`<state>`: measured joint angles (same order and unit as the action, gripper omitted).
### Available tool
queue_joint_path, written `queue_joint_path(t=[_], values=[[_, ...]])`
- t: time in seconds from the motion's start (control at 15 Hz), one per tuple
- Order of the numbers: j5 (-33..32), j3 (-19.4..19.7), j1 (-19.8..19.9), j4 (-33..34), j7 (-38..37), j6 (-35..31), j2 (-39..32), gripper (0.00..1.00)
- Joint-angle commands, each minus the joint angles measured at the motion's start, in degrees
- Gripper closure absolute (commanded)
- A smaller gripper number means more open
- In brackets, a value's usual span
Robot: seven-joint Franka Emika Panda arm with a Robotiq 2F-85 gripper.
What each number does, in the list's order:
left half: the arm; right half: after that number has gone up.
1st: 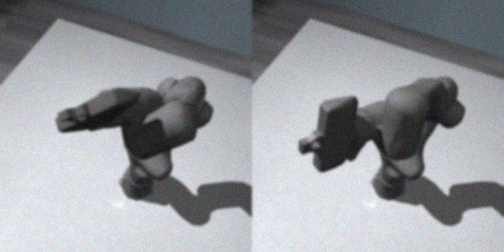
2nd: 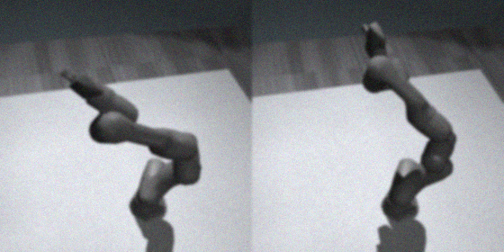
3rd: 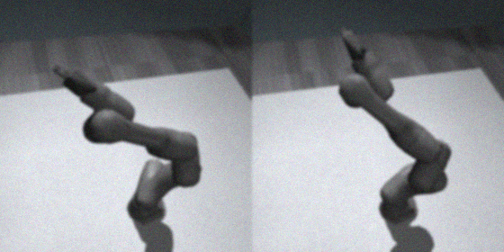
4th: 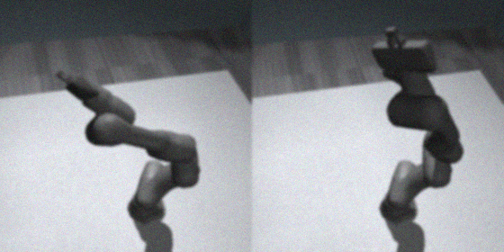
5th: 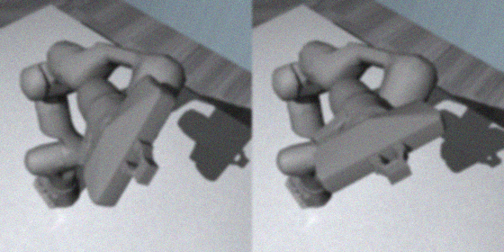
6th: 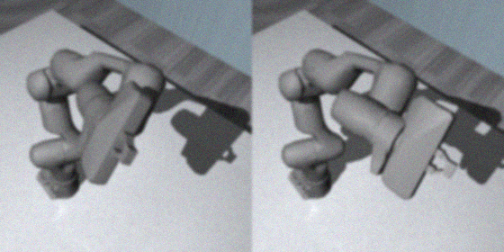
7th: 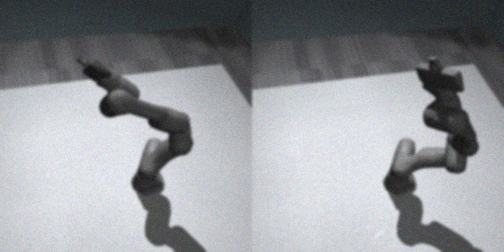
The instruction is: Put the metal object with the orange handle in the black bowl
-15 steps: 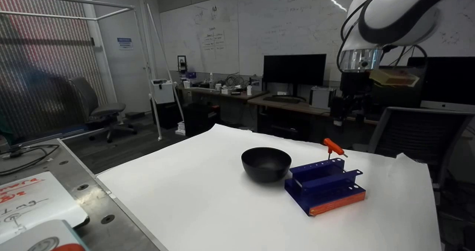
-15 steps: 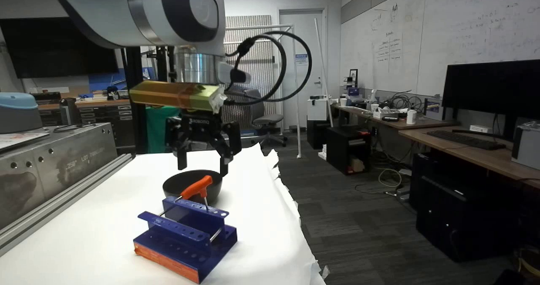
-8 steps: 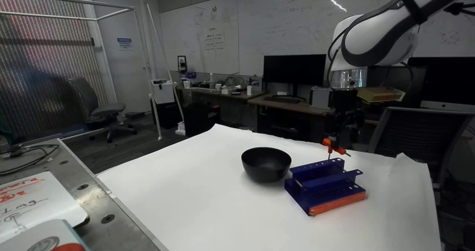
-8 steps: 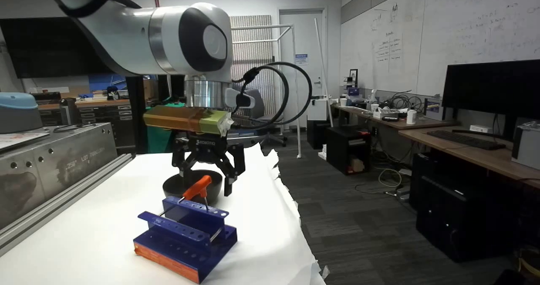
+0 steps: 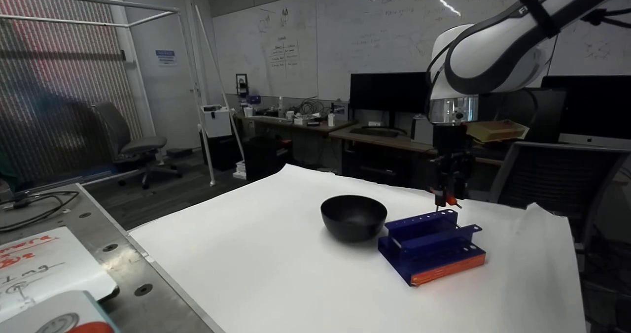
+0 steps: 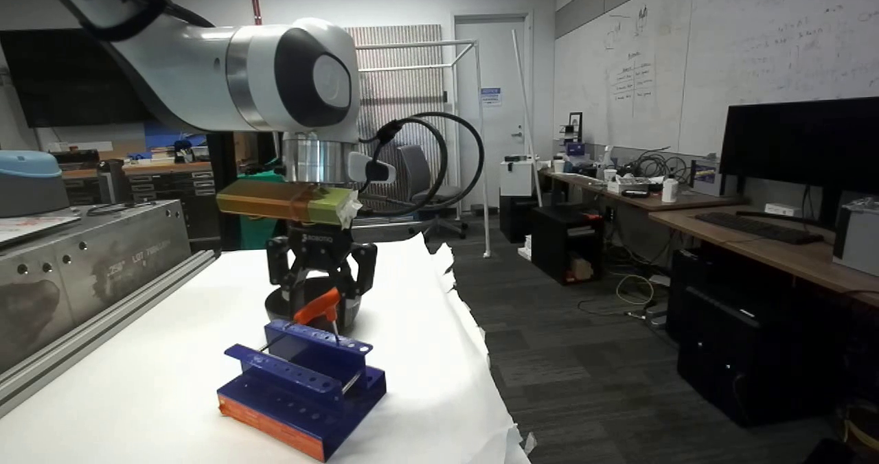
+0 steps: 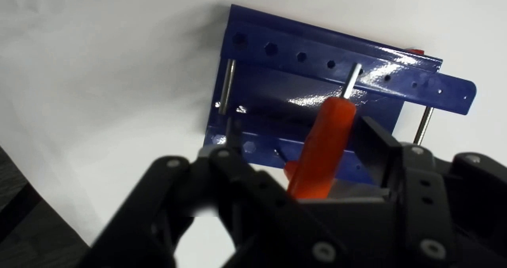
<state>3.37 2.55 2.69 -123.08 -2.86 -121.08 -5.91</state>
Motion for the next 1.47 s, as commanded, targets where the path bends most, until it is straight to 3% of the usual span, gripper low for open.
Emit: queue_joint_path(t=[0.0, 0.27, 0.4, 0.47, 0.8, 1.07, 1.4], values=[[-0.85, -0.41, -0.62, 1.00, -0.32, -0.54, 0.18, 0.58], [-1.90, -0.63, -1.20, 1.04, -1.39, 0.47, 1.79, 0.89], [-3.85, -0.54, -1.38, 1.35, -2.84, 1.10, 3.08, 0.92], [-4.76, -0.57, -1.47, 1.79, -3.61, 1.86, 4.00, 0.88], [-7.50, -0.81, -1.33, 4.64, -7.57, 4.32, 9.66, 0.88], [1.70, 0.51, -0.52, 5.97, -3.65, -0.55, 13.23, 0.88], [19.89, 3.10, -0.73, 5.36, 5.67, -12.52, 9.53, 0.89]])
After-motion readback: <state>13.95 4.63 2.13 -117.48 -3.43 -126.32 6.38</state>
